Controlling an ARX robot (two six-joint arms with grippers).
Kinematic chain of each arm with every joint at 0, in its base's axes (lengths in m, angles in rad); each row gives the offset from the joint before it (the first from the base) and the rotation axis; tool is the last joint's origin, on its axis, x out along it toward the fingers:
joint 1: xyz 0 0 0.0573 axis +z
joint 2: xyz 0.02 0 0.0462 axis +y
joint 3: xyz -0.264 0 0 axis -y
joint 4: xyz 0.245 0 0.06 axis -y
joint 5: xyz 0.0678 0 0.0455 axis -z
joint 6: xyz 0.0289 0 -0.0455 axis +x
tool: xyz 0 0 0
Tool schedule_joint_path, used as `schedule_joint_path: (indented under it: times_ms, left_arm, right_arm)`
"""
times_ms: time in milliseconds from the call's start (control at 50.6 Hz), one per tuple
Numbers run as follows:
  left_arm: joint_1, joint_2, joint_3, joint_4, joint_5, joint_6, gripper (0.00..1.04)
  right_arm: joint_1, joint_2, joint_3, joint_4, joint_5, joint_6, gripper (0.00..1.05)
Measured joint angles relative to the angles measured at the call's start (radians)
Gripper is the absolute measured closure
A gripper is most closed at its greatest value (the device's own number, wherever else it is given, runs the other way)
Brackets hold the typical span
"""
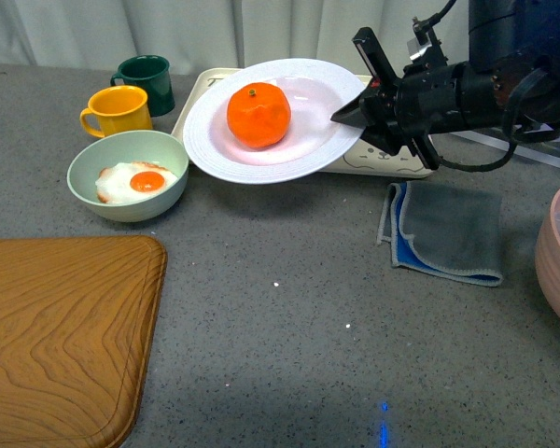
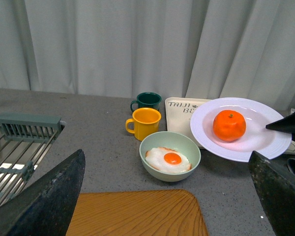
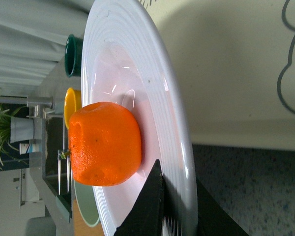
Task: Place orange and plate with both arms
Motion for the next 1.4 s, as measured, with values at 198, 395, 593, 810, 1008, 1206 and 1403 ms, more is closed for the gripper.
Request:
schedule_joint_path:
  times_ms: [198,395,593,810,1008,1206,1403]
  left_arm:
    - [0.000,0.000,0.000,0.000,0.000,0.000,0.07]
    - [0.000,0.000,0.000,0.000,0.000,0.000,0.07]
    - [0.000,0.000,0.000,0.000,0.000,0.000,0.07]
    - [0.000,0.000,0.000,0.000,0.000,0.000,0.07]
    - [0.000,0.000,0.000,0.000,0.000,0.000,0.07]
    - [0.000,0.000,0.000,0.000,0.000,0.000,0.07]
    - [0.000,0.000,0.000,0.000,0.000,0.000,0.07]
  right_arm:
    - [-0.005,0.163,0.292,-0.132,0.020,0.007,1.01]
    - [-0.011,0.230,0.428,-0.232,0.066,-0.026,0.85]
    - [-0.024,0.195,0.344,-0.226,0.126,-0.095,0.44]
    - [-0.036,0.029,0.149,-0.176,0.207,-0.242,0.14]
    - [-0.045,-0.233,-0.063,-0.098,0.356,-0.417,0.10]
    - [-0.046,-0.544,-0.534,0.533,0.731,-0.726,0.37]
    - [-0.044,-1.036,-1.022,0.575,0.765,-0.805,0.67]
